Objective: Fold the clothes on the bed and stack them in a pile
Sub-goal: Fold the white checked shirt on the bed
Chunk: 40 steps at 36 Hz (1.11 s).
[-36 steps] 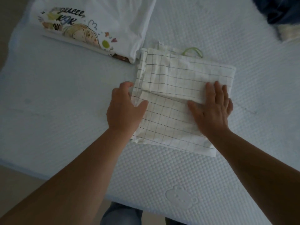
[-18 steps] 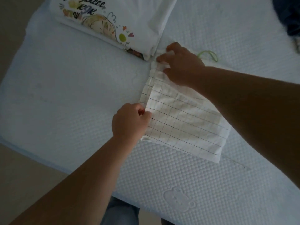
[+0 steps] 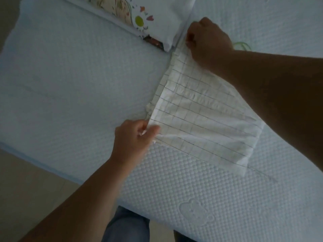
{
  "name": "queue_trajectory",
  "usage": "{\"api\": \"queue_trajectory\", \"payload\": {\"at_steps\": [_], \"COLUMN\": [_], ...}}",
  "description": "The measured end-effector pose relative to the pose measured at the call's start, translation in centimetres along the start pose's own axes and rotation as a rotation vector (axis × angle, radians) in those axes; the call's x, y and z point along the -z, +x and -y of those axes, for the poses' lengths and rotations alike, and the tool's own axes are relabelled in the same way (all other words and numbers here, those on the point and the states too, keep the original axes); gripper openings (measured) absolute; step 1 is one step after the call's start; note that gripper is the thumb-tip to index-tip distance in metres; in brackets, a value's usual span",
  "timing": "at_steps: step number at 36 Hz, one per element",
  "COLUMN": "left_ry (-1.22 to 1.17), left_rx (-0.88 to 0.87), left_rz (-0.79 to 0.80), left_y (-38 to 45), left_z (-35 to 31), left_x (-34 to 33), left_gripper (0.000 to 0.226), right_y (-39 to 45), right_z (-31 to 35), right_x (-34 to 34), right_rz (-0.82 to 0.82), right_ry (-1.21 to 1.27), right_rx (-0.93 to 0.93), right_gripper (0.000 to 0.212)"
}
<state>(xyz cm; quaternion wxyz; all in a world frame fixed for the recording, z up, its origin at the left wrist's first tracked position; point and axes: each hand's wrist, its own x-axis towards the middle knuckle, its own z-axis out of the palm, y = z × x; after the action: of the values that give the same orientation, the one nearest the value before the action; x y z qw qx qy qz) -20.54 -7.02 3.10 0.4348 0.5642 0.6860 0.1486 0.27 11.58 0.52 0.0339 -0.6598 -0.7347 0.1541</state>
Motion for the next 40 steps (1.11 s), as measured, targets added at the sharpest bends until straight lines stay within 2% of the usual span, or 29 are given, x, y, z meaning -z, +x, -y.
{"api": "queue_trajectory", "payload": {"at_steps": [2,4,7,10,12,15,17,19,21,23,26,29,32,36,38,40], "left_ry": [-0.021,-0.019,0.059,0.141,0.243,0.34,0.36,0.412,0.566,0.747,0.862,0.878,0.846,0.893,0.879,0.795], "left_rx": [0.04,0.077,0.106,0.166,0.109,-0.148,-0.359,-0.499,-0.588,-0.609,-0.555,-0.53,-0.437,-0.385,-0.449,-0.573], "left_rz": [-0.038,-0.01,0.02,-0.046,-0.143,-0.279,-0.215,-0.004,0.172,0.249,0.232,0.162,0.138,0.136,0.139,0.178], "left_y": [-0.2,-0.3,-0.1,0.1,0.0,-0.5,-0.7,0.0,1.7,4.2,7.1,7.2,6.4,5.0,3.9,2.8], "left_z": [0.2,0.4,0.0,-1.1,-1.9,-3.3,-4.7,-6.1,-6.9,-6.9,-6.4,-6.1,-5.4,-5.4,-6.3,-7.4], "left_x": [0.0,-0.2,-0.6,-1.0,-1.0,-1.4,-2.7,-4.5,-6.4,-7.8,-8.4,-8.3,-7.4,-6.5,-6.8,-7.7], "left_gripper": [0.042,0.041,0.031,0.021,0.02,0.021,0.036,0.054,0.064,0.069,0.081,0.088,0.088,0.085,0.084,0.081], "right_y": [-0.4,-1.1,-3.7,-9.3,-14.2,-20.8,-23.8,-25.4,-25.7,-25.8,-26.3,-27.2,-27.2,-25.3,-22.9,-20.1], "right_z": [0.1,0.3,1.0,1.0,0.1,-1.7,-2.6,-3.4,-4.1,-4.7,-5.3,-5.8,-5.6,-6.8,-8.5,-10.6], "right_x": [0.0,0.2,1.1,2.2,2.5,2.1,1.0,-0.4,-1.5,-2.5,-3.4,-3.7,-3.1,-0.8,0.5,1.6], "right_rz": [-0.014,-0.033,-0.117,-0.184,-0.177,-0.065,0.046,0.107,0.116,0.099,0.105,0.125,0.082,-0.13,-0.226,-0.255], "right_ry": [0.013,0.056,0.142,0.172,0.166,0.141,0.131,0.133,0.144,0.147,0.119,0.128,0.26,0.623,0.768,0.81], "right_rx": [-0.002,-0.023,-0.082,-0.133,-0.192,-0.368,-0.448,-0.455,-0.441,-0.424,-0.407,-0.418,-0.456,-0.695,-0.863,-0.979], "right_gripper": [0.02,0.027,0.047,0.054,0.056,0.066,0.075,0.081,0.081,0.081,0.082,0.084,0.089,0.081,0.073,0.061]}}
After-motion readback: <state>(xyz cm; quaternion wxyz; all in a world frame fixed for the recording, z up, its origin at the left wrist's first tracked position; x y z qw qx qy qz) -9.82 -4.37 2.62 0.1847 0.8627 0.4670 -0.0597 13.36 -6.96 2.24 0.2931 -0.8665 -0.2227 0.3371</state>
